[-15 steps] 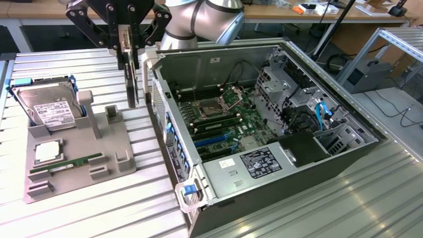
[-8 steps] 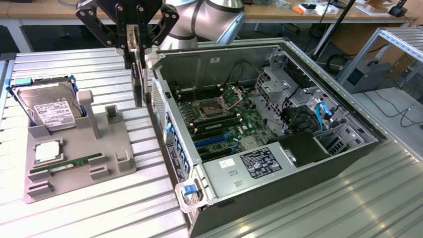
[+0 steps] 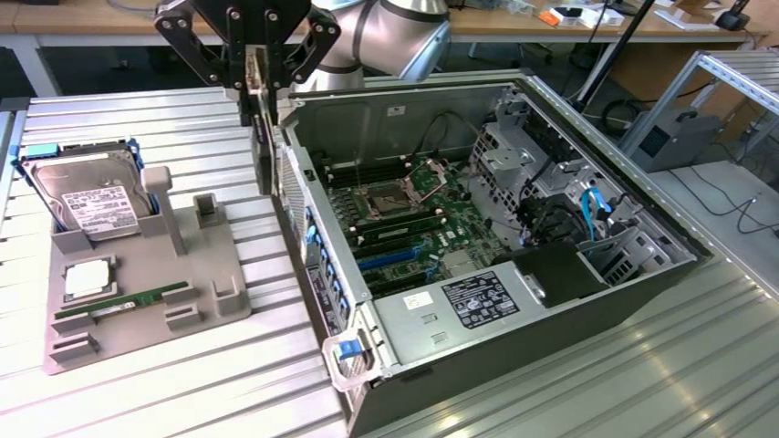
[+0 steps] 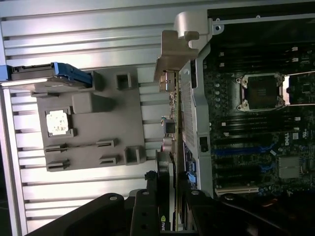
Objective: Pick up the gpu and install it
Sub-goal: 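Pick up the gpu and move the gpu toward the slot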
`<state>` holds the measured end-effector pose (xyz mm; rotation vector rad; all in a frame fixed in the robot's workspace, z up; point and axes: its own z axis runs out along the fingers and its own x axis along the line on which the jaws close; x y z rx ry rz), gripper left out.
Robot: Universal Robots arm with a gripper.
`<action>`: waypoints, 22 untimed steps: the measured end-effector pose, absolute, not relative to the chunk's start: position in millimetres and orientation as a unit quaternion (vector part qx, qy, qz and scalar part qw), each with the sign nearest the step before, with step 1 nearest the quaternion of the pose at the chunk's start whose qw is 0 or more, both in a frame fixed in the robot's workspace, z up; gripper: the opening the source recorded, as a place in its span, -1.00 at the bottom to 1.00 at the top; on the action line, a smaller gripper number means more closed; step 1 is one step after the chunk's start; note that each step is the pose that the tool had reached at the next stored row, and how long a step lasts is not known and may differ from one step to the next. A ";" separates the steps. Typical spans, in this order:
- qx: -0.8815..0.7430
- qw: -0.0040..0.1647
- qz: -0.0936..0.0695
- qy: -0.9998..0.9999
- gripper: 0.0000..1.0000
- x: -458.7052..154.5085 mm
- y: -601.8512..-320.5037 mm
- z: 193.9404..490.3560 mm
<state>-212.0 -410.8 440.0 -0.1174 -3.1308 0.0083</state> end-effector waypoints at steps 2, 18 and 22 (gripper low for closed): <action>-0.038 0.005 0.003 -0.999 -0.47 -208.0 -410.8 440.0; -0.037 0.013 0.002 -0.999 -0.47 -180.4 -411.4 440.0; -0.037 0.015 0.002 -0.999 -0.47 -171.4 -411.5 440.0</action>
